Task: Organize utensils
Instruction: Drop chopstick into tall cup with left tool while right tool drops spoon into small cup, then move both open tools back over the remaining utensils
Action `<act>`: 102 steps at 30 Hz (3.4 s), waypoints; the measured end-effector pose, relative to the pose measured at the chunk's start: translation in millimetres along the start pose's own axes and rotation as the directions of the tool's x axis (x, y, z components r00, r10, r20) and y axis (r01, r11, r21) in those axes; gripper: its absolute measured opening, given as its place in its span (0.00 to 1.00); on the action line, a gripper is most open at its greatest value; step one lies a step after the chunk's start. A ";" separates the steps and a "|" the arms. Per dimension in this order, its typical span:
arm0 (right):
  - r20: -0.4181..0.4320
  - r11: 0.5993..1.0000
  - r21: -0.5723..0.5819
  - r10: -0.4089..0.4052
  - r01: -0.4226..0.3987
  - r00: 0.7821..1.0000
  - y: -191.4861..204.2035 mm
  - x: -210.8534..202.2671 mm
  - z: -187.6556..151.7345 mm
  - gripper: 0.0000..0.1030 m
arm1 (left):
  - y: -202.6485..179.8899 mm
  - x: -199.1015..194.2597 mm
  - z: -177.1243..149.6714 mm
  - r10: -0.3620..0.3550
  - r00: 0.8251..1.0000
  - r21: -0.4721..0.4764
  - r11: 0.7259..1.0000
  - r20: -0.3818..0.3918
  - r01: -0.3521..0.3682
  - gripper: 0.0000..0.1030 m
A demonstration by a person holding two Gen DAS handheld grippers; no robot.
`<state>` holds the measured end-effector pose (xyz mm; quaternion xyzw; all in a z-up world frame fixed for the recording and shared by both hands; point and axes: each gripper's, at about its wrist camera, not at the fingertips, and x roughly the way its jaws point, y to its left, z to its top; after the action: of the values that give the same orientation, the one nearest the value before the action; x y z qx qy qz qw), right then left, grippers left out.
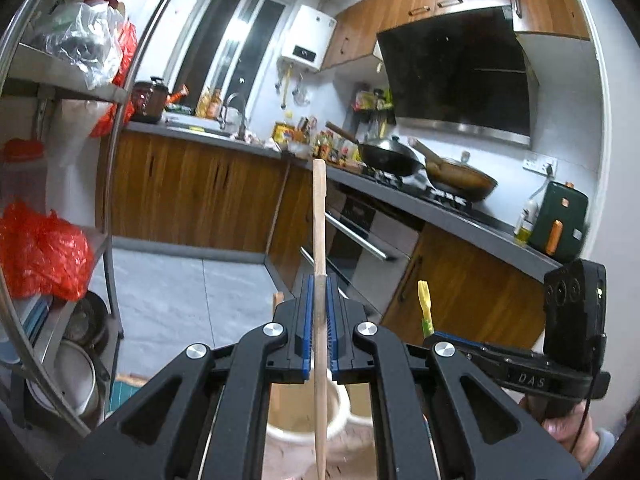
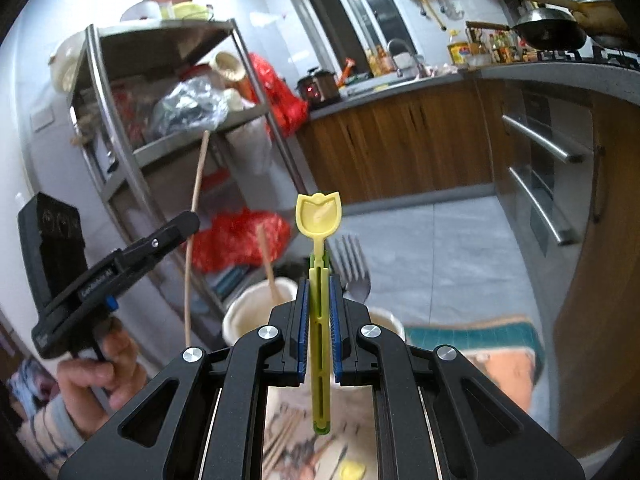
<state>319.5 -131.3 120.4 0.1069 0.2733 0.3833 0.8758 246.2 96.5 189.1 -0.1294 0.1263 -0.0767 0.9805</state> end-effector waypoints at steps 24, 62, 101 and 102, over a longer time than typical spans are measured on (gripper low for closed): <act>0.021 0.982 -0.115 -0.149 0.150 0.989 1.2 47.6 -47.2 0.10 | 16.1 27.7 -73.6 0.098 0.995 0.034 0.995 0.025 -0.099 0.06; -0.124 0.945 -0.206 -0.284 0.255 0.951 2.0 -32.8 -110.7 0.37 | -7.2 -53.2 -143.4 0.145 0.963 0.180 0.978 -0.226 -0.105 0.63; -0.443 0.980 -0.096 -0.200 0.175 0.874 -20.8 -25.2 -171.1 0.09 | 0.2 -34.8 -208.6 0.239 0.807 0.286 0.954 -0.540 -0.091 0.25; -0.444 0.979 -0.099 -0.202 0.177 0.873 -21.0 -26.2 -170.9 0.09 | 1.3 -34.0 -207.6 0.249 0.801 0.291 0.952 -0.545 -0.098 0.24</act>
<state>222.0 -168.6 -19.1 -0.0366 0.4679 0.3172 0.8241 158.2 55.3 2.5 0.0356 0.4171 -0.0367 0.9074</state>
